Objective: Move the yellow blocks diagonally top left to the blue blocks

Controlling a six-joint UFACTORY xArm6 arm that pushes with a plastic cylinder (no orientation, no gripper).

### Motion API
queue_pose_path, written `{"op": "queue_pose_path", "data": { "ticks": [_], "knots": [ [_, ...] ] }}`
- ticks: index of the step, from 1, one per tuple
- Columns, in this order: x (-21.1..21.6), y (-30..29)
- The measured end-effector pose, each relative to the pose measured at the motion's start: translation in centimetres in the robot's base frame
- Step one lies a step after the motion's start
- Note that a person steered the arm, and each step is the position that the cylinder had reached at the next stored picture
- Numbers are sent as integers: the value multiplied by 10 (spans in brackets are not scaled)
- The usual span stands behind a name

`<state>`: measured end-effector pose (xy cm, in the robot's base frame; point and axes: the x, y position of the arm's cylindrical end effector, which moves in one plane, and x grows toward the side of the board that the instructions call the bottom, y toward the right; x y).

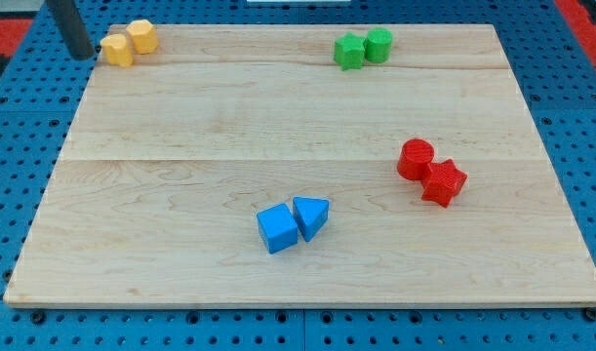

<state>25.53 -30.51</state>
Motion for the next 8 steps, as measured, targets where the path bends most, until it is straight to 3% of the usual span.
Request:
{"op": "queue_pose_path", "data": {
  "ticks": [2,3,4,6,7,8],
  "knots": [
    [-16,1],
    [-60,1],
    [-53,48],
    [7,92],
    [1,76],
    [67,64]
  ]
}}
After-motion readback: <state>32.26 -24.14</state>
